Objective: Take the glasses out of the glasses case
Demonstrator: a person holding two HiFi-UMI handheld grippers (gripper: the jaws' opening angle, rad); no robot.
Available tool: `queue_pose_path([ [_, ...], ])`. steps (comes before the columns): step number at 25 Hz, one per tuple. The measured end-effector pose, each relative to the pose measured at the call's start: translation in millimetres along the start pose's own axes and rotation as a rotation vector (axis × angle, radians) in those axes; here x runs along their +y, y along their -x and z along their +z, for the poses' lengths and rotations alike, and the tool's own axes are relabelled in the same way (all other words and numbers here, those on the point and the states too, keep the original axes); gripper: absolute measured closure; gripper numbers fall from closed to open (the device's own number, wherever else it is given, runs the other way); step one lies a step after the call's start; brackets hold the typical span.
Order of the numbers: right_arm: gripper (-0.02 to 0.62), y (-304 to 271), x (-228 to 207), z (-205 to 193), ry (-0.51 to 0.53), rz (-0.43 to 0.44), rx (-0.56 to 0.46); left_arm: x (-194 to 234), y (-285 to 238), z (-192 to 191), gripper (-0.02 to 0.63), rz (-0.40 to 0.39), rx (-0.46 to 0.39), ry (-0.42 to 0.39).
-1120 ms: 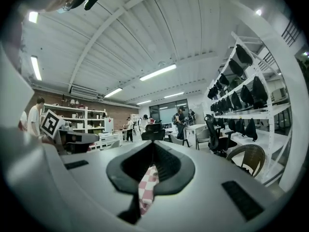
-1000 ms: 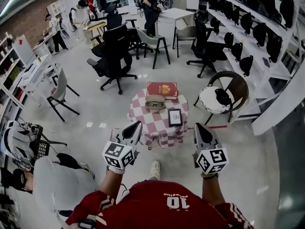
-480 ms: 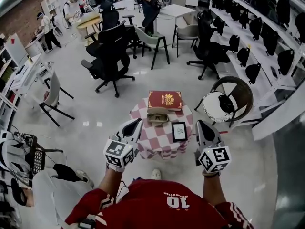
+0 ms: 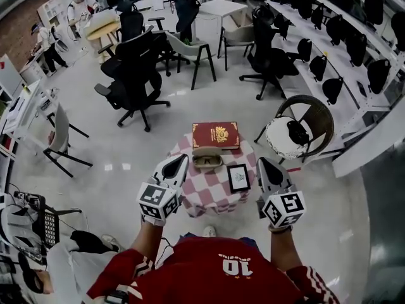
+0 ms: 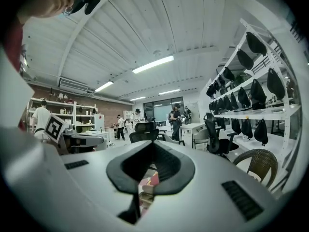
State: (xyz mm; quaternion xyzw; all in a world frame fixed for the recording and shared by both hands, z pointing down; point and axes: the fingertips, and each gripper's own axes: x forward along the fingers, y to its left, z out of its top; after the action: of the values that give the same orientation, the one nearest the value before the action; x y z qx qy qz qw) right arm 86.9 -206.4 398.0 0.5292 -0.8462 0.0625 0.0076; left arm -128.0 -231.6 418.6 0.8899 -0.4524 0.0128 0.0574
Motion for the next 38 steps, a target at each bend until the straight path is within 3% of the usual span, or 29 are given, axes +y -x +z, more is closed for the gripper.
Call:
queue_pose_path([
  [15, 0.578, -16.0, -4.0, -1.7, 0.007, -0.021, 0.009, 21.3, -16.6, -7.7, 0.598, -0.013, -0.005, 0.058],
  [26, 0.578, -37.3, -7.6, -8.4, -0.003, 0.010, 0.012, 18.2, -32.4, -2.9, 0.595, -0.046, -0.029, -0.005],
  [38, 0.578, -52.3, -14.5, -25.2, -0.010, 0.017, 0.035, 36.6, -75.6, -59.2, 0.492, -0.119, 0.071, -0.054],
])
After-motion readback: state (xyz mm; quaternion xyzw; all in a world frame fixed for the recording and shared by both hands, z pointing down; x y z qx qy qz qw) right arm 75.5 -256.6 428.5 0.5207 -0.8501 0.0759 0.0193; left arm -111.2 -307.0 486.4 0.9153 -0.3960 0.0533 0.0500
